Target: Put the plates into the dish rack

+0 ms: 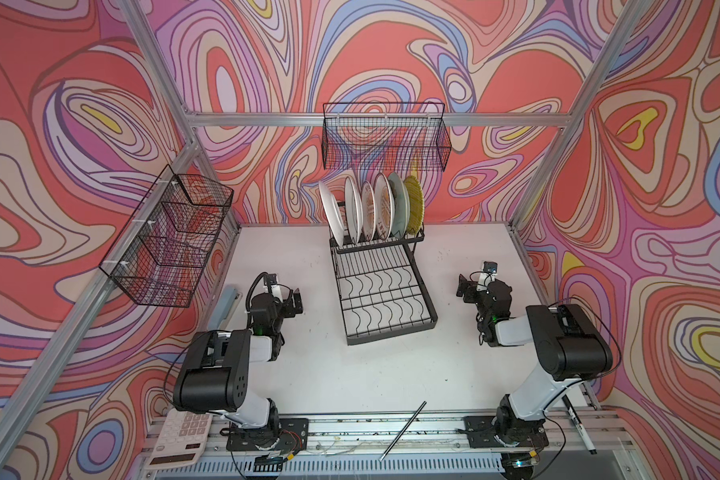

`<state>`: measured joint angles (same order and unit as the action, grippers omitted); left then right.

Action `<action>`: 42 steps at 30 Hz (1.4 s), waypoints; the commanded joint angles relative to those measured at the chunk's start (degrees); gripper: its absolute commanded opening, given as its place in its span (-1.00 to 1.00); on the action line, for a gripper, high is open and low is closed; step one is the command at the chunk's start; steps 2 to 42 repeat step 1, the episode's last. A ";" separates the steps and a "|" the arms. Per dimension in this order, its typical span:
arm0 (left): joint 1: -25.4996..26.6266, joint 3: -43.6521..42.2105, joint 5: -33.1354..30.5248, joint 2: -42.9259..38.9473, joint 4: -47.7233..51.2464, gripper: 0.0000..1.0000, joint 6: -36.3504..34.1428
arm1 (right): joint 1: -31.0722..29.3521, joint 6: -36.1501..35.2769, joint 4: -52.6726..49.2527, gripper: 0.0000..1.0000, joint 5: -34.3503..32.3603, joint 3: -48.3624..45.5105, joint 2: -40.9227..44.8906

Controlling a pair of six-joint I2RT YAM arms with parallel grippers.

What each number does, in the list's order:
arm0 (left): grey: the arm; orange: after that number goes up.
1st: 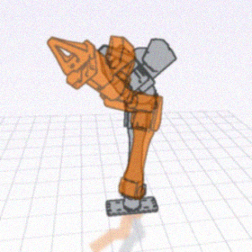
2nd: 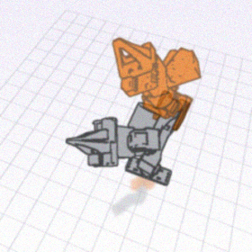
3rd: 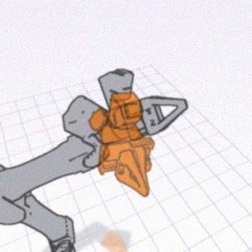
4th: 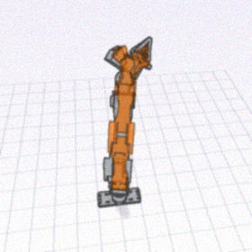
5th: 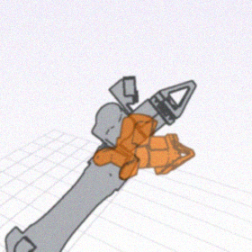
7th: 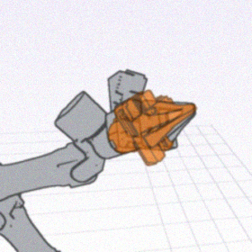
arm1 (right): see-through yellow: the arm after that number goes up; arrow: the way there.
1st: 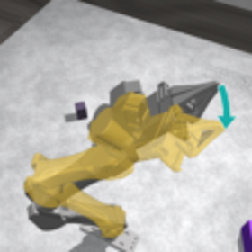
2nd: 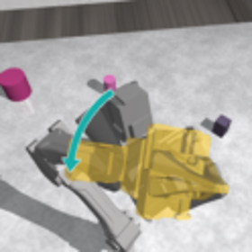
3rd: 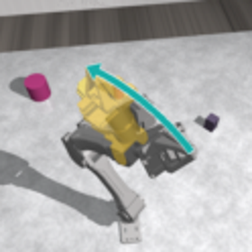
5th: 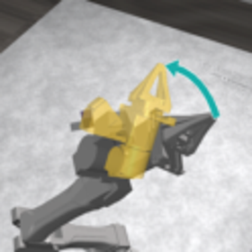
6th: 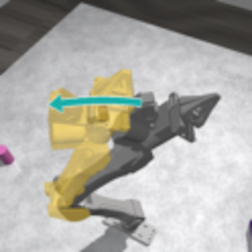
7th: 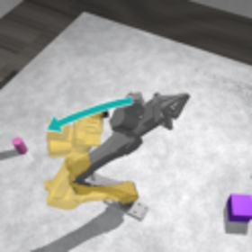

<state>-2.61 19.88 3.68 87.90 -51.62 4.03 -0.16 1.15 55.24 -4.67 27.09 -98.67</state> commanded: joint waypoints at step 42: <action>0.24 1.08 0.52 0.24 0.11 1.00 -1.24 | 0.12 0.43 -0.22 0.97 -0.51 -0.14 0.15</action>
